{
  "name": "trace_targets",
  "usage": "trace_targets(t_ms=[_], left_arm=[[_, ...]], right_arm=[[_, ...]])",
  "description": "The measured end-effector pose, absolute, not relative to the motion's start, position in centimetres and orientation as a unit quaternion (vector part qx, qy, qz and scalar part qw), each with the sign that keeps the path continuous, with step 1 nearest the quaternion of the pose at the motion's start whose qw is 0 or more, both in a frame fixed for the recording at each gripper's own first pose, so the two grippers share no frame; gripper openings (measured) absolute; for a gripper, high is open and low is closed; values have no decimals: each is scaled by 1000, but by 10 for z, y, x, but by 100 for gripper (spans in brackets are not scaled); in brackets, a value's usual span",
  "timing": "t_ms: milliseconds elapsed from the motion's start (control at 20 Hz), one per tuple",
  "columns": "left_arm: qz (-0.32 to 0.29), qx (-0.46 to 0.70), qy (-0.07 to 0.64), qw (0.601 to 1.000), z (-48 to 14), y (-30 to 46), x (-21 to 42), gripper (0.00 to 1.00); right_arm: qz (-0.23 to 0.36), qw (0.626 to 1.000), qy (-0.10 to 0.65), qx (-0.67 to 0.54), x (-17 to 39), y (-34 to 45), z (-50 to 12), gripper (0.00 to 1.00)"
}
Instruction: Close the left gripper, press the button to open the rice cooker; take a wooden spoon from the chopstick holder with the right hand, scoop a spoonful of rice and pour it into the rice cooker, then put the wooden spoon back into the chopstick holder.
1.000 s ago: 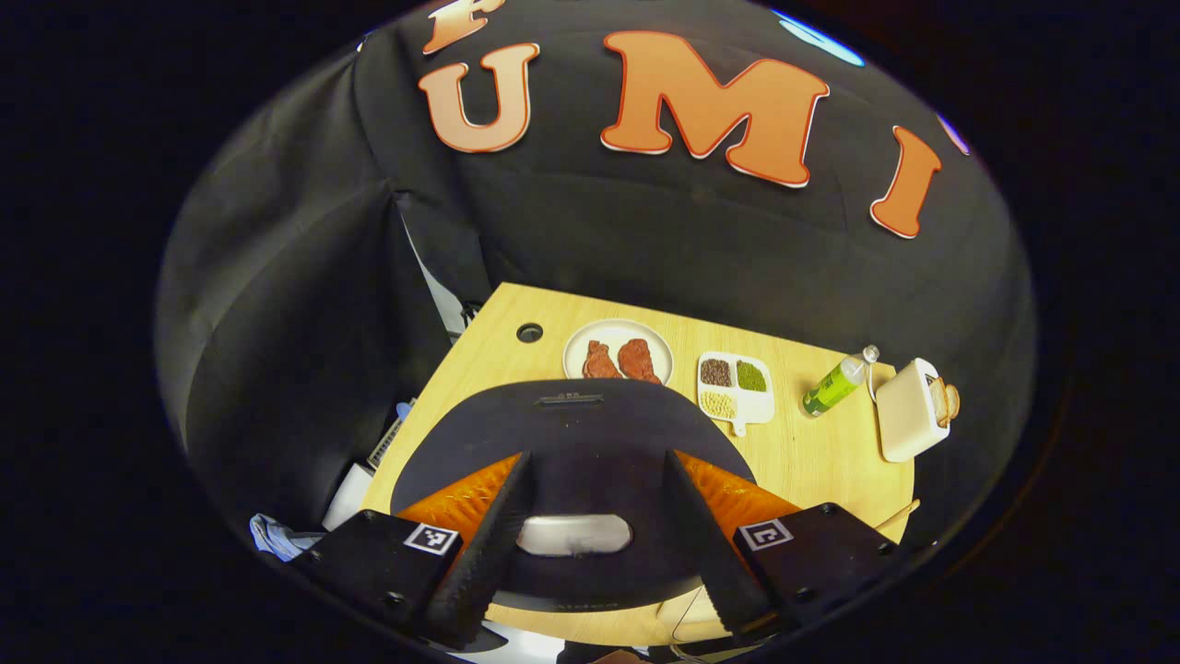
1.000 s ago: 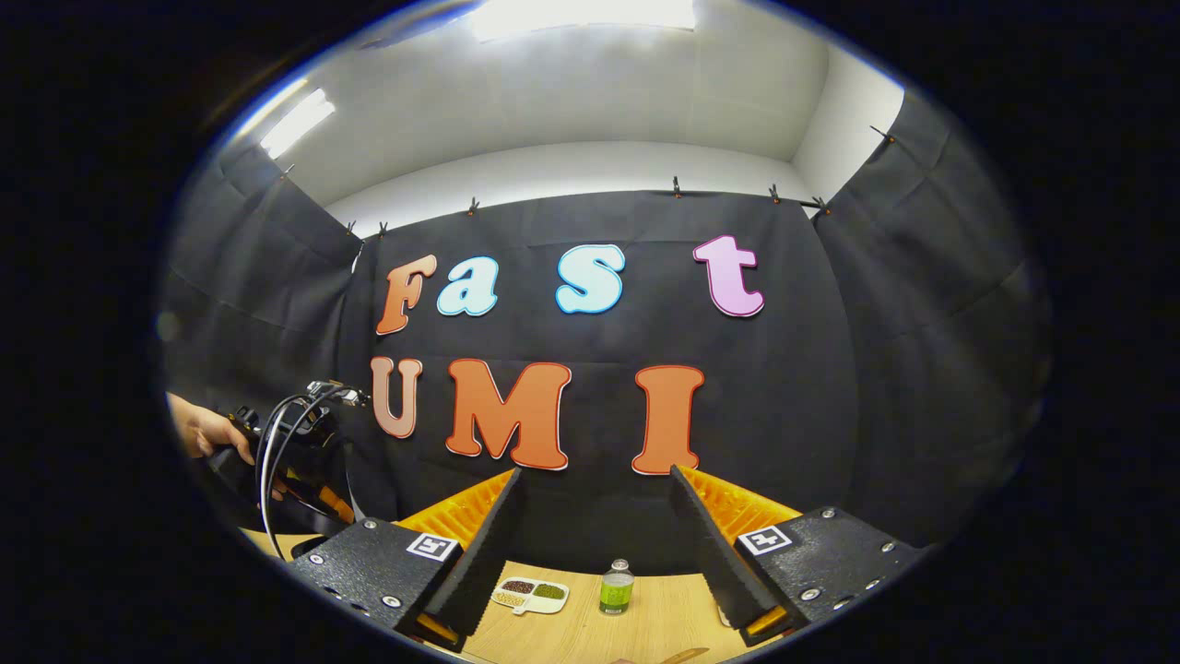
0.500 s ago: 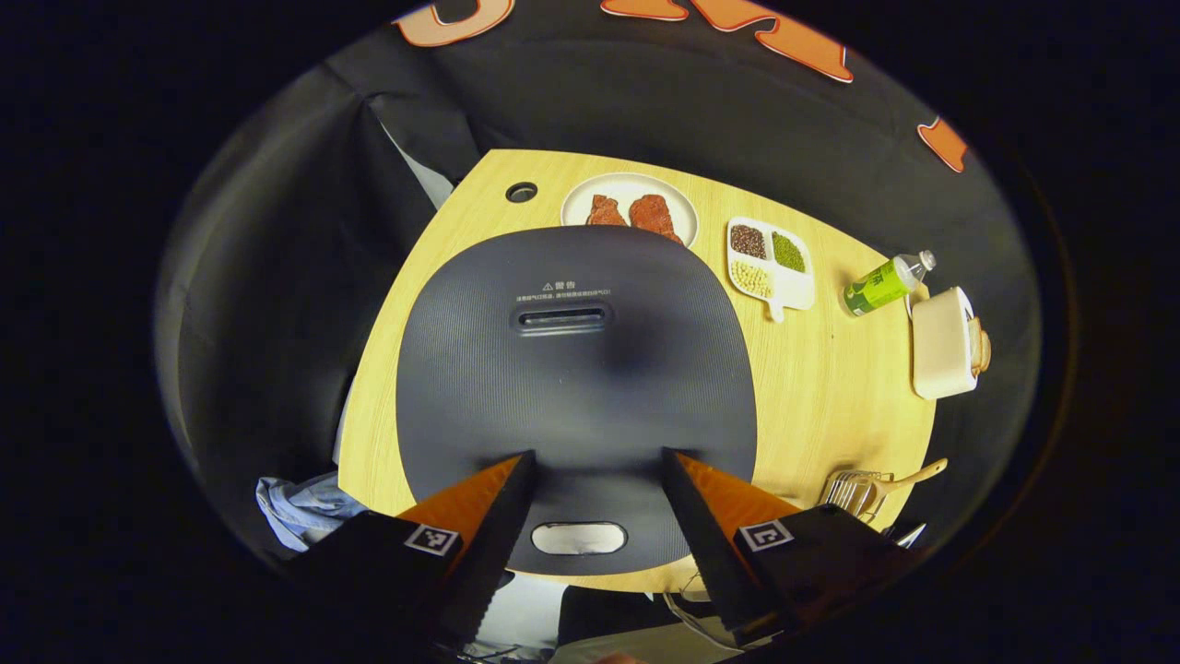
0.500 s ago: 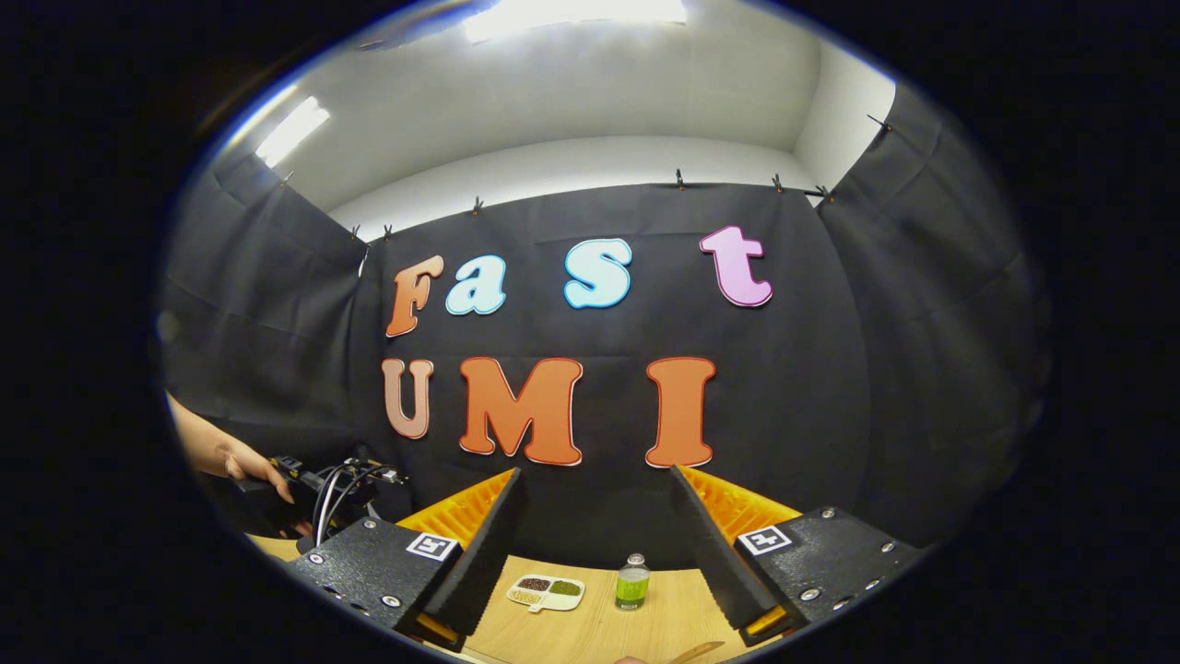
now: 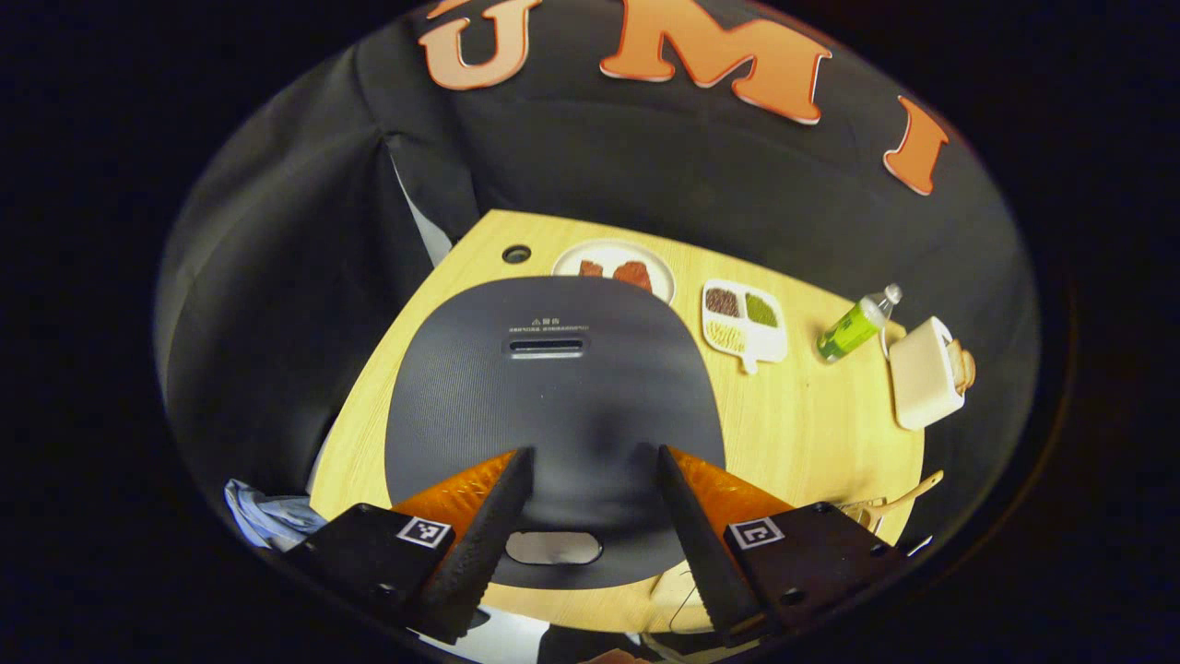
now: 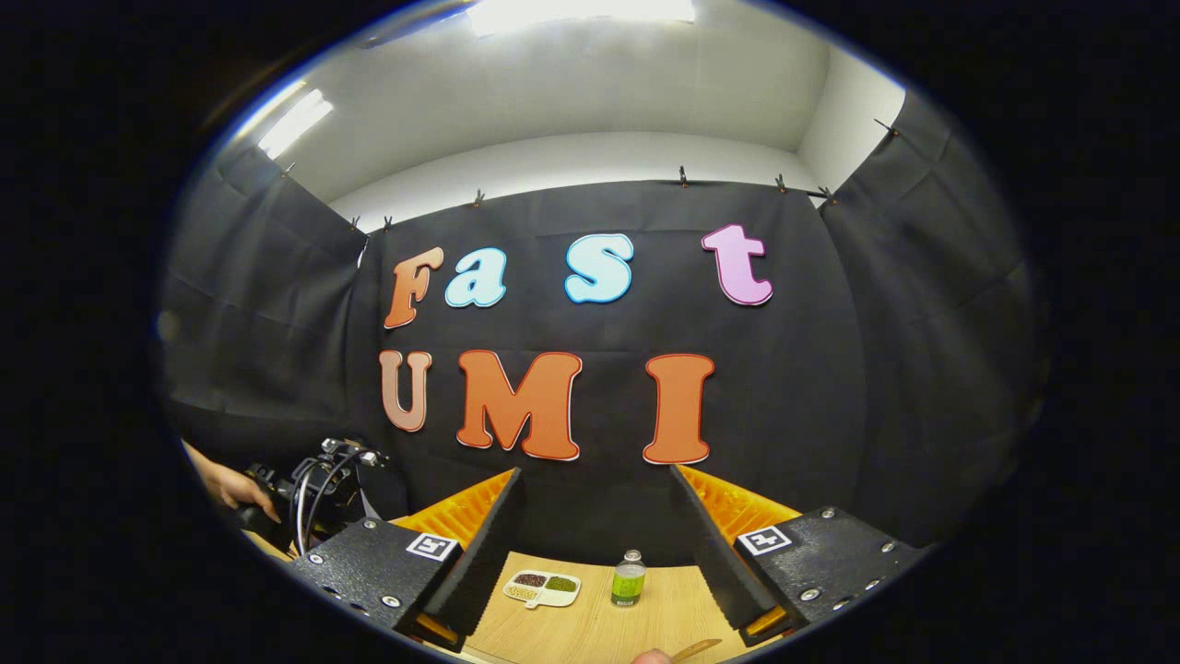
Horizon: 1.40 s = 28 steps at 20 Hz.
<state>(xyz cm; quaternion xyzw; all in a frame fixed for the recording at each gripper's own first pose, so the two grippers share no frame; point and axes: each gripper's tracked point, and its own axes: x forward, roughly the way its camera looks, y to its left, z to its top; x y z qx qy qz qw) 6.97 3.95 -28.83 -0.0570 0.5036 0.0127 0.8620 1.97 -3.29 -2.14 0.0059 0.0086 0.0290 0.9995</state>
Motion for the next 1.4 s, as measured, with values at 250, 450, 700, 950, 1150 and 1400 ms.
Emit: trace_targets(t_ms=[250, 450, 700, 950, 1150, 1400], left_arm=[[-6, -33, 327, 945, -196, 29, 77, 94], [-27, -23, 231, 972, -128, 16, 62, 93], [-39, -45, 134, 989, -72, 13, 43, 94], [-43, -20, 74, 996, -40, 18, 18, 92], [-38, -20, 41, 998, -25, 24, 7, 92], [-44, 2, 18, 999, -23, 16, -1, 92]], right_arm=[[36, 999, 7, 8, 27, -17, -12, 95], [46, 999, 8, -2, 30, -7, -9, 95], [50, 999, 20, -1, 29, -1, -16, 95], [53, 998, 27, -3, 29, 1, -22, 95], [56, 998, 28, 0, 30, 7, -26, 95], [66, 998, 22, -7, 26, 14, -27, 95]])
